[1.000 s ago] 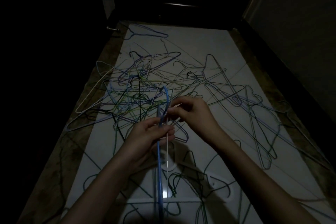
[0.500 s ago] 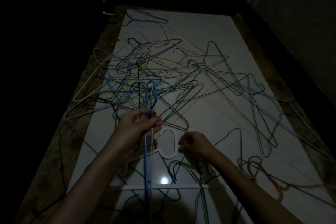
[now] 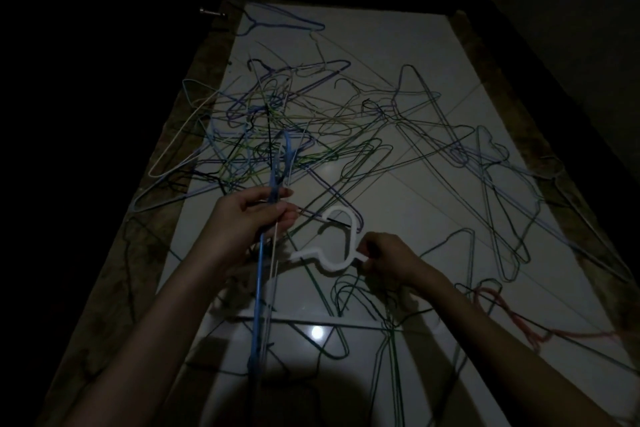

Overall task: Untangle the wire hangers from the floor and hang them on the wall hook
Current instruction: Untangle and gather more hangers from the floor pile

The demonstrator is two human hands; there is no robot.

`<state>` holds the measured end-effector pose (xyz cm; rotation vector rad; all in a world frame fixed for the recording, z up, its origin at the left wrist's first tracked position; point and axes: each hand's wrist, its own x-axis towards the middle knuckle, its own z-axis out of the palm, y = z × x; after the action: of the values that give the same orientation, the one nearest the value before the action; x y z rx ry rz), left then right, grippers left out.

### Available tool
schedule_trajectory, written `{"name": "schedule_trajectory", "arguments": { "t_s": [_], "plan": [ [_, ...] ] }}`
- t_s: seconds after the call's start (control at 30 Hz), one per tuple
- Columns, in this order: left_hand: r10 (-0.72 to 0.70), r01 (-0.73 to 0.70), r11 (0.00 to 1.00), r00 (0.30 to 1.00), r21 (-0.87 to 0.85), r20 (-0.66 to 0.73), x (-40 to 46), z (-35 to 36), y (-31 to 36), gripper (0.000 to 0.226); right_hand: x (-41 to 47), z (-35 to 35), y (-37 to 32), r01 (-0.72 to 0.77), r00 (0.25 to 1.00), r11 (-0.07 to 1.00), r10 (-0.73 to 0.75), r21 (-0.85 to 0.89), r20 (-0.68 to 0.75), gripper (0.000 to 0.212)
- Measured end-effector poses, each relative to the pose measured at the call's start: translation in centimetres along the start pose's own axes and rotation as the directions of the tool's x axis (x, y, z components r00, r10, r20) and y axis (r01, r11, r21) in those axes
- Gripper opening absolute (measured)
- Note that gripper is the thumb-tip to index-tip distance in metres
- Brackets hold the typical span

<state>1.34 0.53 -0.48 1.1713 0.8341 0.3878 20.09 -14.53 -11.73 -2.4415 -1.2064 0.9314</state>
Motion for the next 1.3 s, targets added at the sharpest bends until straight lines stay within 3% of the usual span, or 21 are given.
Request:
{"name": "schedule_trajectory", "arguments": {
  "t_s": [0.17,0.27,0.47,0.77,0.87,1.03,1.3],
  "plan": [
    [0.032,-0.032,0.999,0.999,-0.012,0.03,-0.3,0.0,0.5,0.016,-0.4,-1.9,0.3,0.023,0.998,0.974,-0.036,0.226,0.055,0.023],
    [0.064,-0.063,0.998,0.997,-0.021,0.031,-0.4,-0.2,1.2,0.018,-0.9,-2.3,0.5,0.037,0.999,0.925,-0.041,0.379,0.003,0.02],
    [0.129,-0.129,0.992,0.991,-0.02,0.047,-0.8,-0.1,2.3,0.022,-1.2,-3.0,0.3,-0.022,0.98,0.746,0.148,0.666,-0.133,0.021],
    [0.185,-0.186,0.983,0.982,0.014,0.046,-0.4,0.3,1.7,0.019,0.4,-4.4,-1.0,0.063,0.915,0.749,0.22,0.659,-0.339,0.018],
    [0.237,-0.237,0.972,0.971,-0.004,0.034,-0.3,0.2,1.7,0.019,0.5,-5.3,-1.3,0.136,0.874,0.672,0.264,0.728,-0.407,0.019],
    [0.257,-0.257,0.966,0.966,0.007,0.012,-0.1,0.3,1.6,0.021,0.5,-6.8,-2.0,0.2,0.848,0.566,0.309,0.8,-0.43,0.015],
    [0.27,-0.271,0.963,0.961,-0.005,-0.054,0.4,0.1,0.8,0.021,0.6,-9.9,-3.0,0.288,0.804,0.578,0.287,0.764,-0.521,0.015]
  ]
}}
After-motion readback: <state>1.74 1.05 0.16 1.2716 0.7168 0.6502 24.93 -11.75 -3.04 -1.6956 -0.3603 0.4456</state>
